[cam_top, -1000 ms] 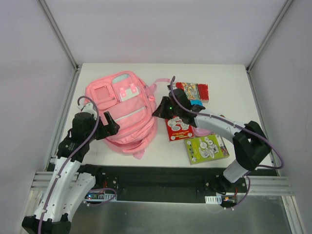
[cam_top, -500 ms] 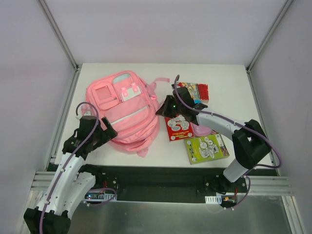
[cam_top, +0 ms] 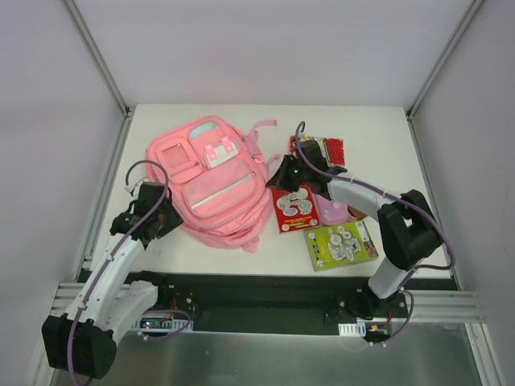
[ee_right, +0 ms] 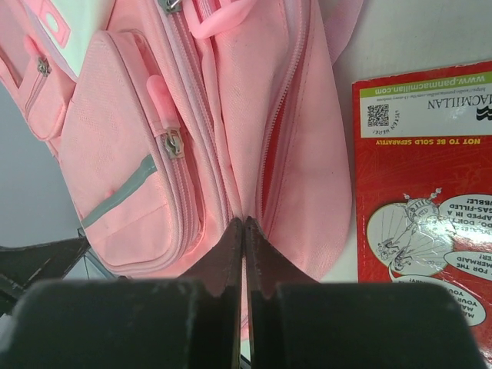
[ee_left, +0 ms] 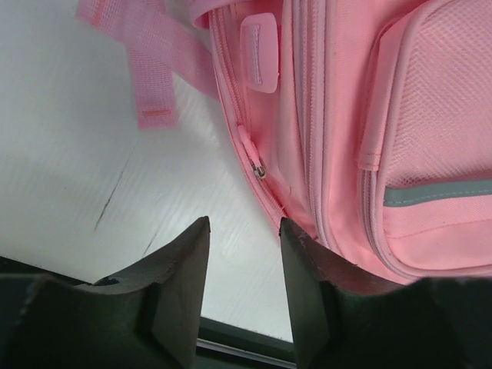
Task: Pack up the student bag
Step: Unzip the student bag at the center of the board.
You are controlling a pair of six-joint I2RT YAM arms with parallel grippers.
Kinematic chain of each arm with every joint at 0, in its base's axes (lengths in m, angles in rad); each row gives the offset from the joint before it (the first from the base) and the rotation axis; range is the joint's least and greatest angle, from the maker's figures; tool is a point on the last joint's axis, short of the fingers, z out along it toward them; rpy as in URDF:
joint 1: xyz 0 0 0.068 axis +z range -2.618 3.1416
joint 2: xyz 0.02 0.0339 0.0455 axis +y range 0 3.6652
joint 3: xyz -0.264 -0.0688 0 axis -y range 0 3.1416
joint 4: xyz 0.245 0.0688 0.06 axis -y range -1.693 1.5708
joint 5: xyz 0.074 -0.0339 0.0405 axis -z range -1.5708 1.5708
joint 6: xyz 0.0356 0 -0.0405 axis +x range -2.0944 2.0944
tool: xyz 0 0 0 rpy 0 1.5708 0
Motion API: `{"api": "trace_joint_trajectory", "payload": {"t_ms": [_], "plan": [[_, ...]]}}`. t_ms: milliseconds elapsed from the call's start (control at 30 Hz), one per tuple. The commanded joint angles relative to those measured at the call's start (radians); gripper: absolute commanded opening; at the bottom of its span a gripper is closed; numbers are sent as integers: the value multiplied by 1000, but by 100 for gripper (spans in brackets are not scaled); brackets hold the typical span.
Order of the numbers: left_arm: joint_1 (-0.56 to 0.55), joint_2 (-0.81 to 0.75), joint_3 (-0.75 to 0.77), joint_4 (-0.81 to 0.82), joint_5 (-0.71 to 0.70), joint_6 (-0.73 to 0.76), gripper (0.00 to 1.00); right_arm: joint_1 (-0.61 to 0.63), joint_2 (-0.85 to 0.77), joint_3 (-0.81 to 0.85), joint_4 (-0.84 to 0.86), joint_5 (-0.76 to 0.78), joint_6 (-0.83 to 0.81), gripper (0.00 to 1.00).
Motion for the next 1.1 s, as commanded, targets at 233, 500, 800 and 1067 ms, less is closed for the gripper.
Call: {"api": "trace_joint_trajectory", "payload": {"t_ms": [233,500,800,1067], "plan": [[29,134,-40,154,-22,-37,37,4,-18,28,54,-58,6,1],[72,207,-70,221,-7,-37,34,6,-41,11,60,-62,9,1],[79,292,-54,281,-31,-8,35,9,-57,-1,62,-58,13,1],[93,332,-33,290,-2,22,14,26,-60,-7,64,-55,15,1]]}}
